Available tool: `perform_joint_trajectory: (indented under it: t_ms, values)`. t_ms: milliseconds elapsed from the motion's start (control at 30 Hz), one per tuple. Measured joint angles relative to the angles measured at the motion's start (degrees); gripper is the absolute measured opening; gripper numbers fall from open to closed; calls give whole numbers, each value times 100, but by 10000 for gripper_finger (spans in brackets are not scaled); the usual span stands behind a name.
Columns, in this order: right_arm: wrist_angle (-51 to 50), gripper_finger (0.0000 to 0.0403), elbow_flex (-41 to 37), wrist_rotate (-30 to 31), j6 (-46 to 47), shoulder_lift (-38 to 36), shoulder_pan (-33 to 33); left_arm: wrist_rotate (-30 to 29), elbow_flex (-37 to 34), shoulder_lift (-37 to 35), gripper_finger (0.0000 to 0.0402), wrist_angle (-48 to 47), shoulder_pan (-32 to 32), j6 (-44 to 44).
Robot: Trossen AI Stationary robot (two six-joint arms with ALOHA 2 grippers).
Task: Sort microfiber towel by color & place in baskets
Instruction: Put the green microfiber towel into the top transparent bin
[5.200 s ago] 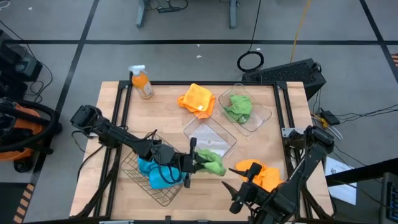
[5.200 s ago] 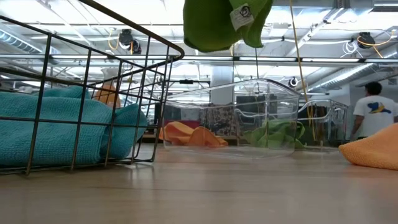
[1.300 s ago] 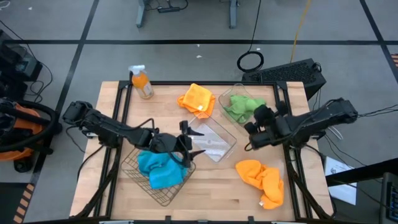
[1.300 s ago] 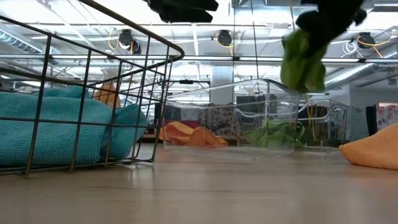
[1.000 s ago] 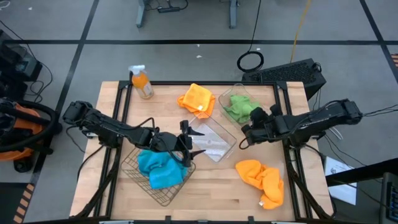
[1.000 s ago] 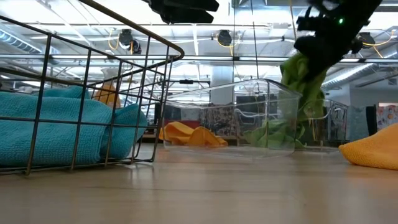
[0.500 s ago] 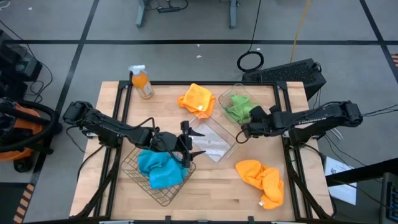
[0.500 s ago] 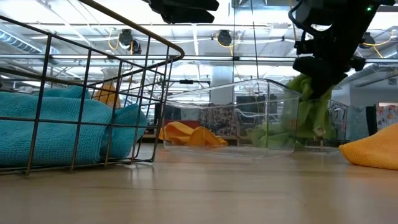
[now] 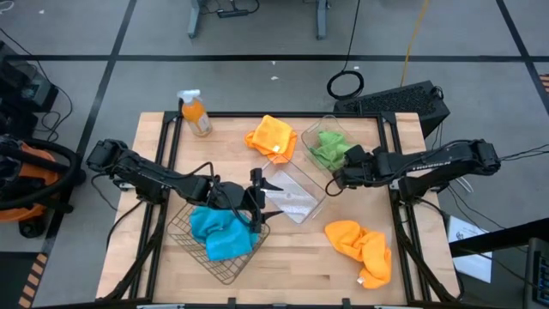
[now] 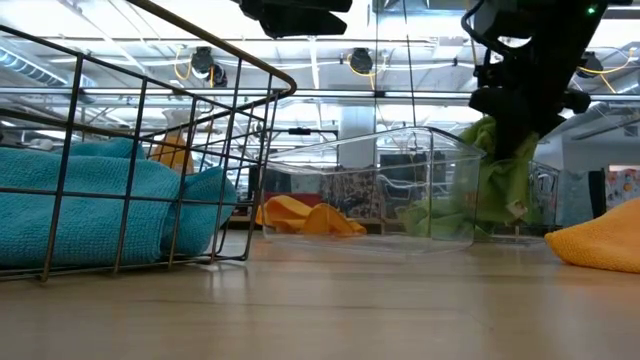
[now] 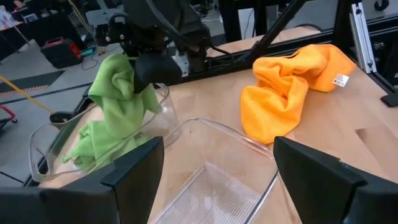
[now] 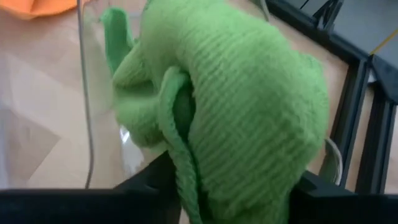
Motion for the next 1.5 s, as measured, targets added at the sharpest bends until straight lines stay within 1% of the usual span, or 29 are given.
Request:
perform_joint_trajectory:
  t_ms: [133, 233, 467, 833, 933, 1033, 1133, 1233, 1400, 1433, 1500]
  values:
    - [-281, 185, 231, -254, 3, -2, 49, 0, 0, 0, 308, -5, 0, 0]
    - [-373, 196, 394, -361, 3, -2, 147, -1, 2, 0, 309, -4, 0, -2]
    - [-708, 201, 691, -390, 218, -2, 273, -1, 2, 2, 309, -4, -7, -4]
    - [-732, 230, 701, -398, 127, -2, 273, -1, 4, 2, 309, -50, -7, -9]
    - [-643, 227, 701, -629, 103, -13, 271, -1, 4, 4, 309, -54, -7, -7]
    - [-411, 206, 703, -796, 101, -15, 269, -1, 4, 4, 309, -57, -7, -4]
    - [-252, 170, 705, -803, -4, -13, 267, -1, 4, 4, 309, -54, -7, -4]
    - [-252, 120, 705, -798, -17, -13, 221, 32, 4, 4, 309, -51, -7, -9]
    - [-255, 24, 588, -760, -218, 79, 18, 121, 4, 4, 309, -42, -7, -17]
    - [-245, 12, 559, -694, -263, 110, -24, 130, 4, 4, 309, -41, -7, -17]
    - [-246, 9, 494, -526, -274, 157, -118, 137, 4, 4, 309, -39, -7, -16]
